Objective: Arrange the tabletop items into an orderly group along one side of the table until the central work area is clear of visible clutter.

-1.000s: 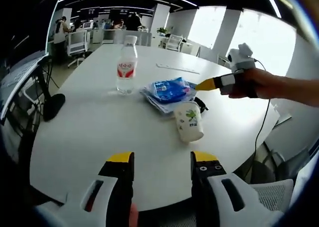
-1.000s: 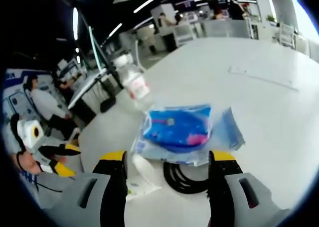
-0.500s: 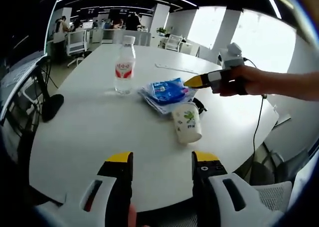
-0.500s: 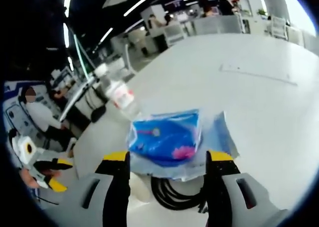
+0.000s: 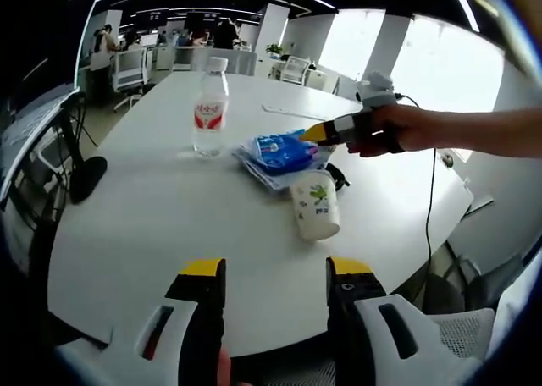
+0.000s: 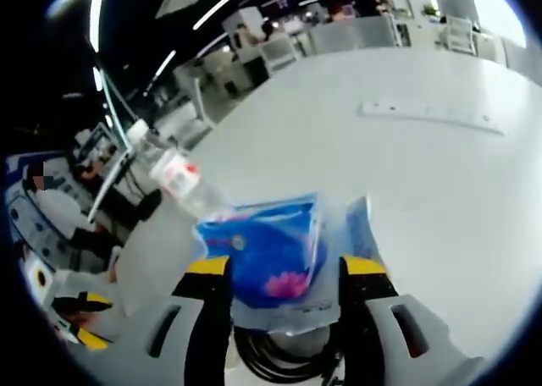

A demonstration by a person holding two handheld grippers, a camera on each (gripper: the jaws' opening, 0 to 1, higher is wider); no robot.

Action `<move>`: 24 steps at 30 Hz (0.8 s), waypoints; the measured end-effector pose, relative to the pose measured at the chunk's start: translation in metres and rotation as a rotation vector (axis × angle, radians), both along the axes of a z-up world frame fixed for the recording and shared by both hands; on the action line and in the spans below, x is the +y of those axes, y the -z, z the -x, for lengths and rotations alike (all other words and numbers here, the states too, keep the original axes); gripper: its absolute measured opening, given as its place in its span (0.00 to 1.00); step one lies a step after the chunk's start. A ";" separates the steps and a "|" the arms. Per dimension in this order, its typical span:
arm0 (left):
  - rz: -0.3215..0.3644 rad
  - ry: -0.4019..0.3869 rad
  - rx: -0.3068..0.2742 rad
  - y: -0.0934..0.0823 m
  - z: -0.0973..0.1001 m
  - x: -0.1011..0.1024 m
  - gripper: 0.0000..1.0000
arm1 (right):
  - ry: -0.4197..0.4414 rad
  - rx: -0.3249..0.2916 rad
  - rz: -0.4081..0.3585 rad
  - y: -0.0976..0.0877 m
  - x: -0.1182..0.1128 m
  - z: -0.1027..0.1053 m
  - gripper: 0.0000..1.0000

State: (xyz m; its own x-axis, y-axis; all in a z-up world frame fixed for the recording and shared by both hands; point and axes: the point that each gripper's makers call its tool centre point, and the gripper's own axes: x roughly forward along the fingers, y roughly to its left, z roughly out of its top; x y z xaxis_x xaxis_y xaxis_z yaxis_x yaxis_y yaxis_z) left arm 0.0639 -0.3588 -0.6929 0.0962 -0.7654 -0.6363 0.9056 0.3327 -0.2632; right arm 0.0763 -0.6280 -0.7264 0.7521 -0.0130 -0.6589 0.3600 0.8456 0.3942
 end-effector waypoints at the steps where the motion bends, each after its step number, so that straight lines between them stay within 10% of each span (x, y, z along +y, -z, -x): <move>1: 0.000 -0.001 0.000 0.000 0.000 0.000 0.47 | 0.002 0.000 -0.001 0.001 -0.002 -0.001 0.47; 24: -0.001 -0.007 -0.005 -0.002 -0.002 0.004 0.47 | 0.064 0.059 0.014 0.016 -0.017 -0.004 0.07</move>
